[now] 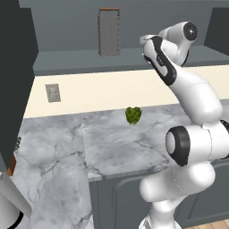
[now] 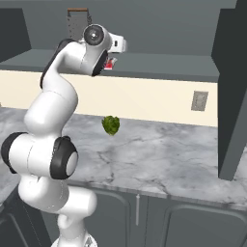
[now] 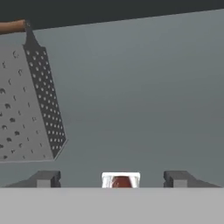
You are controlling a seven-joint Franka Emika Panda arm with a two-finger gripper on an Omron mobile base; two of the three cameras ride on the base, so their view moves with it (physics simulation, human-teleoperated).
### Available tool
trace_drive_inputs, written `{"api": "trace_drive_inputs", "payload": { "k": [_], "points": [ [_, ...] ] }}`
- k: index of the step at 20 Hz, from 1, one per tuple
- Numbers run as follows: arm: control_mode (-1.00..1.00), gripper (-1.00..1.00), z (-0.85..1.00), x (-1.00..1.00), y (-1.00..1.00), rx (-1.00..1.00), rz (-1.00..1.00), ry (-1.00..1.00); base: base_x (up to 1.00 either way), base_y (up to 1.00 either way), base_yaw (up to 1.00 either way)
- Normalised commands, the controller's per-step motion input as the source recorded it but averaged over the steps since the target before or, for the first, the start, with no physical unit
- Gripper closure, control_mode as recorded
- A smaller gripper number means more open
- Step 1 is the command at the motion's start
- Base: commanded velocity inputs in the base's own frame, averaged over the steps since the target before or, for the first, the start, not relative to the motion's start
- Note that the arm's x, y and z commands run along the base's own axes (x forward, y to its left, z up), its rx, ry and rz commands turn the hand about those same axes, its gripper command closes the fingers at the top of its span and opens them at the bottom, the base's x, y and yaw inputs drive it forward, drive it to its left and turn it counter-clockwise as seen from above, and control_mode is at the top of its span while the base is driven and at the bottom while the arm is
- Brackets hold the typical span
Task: Pick the bar and honey bottle from the counter and place them in the cabinets closest to them.
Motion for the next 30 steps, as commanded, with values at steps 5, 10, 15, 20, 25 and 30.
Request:
{"api": "trace_drive_inputs", "payload": {
  "k": [5,10,15,20,25,30],
  "points": [
    [-1.0,-1.0,0.31,-0.69,0.01,-0.03,0.01,0.0,0.0,0.0,0.0],
    [-1.0,-1.0,-0.04,-0.99,0.0,-0.09,0.05,-0.02,0.0,0.0,0.0],
    [-1.0,-1.0,-0.54,-0.97,0.06,-0.07,0.12,-0.02,0.0,0.0,0.0],
    [-1.0,-1.0,-0.92,-0.95,0.1,-0.11,0.12,-0.04,0.0,0.0,0.0],
    [-1.0,-1.0,-1.0,-0.85,0.14,-0.17,0.11,-0.05,0.0,0.0,0.0],
    [-1.0,-1.0,-0.99,-0.12,-0.05,-0.11,0.0,-0.02,0.0,0.0,0.0]
  ]
}}
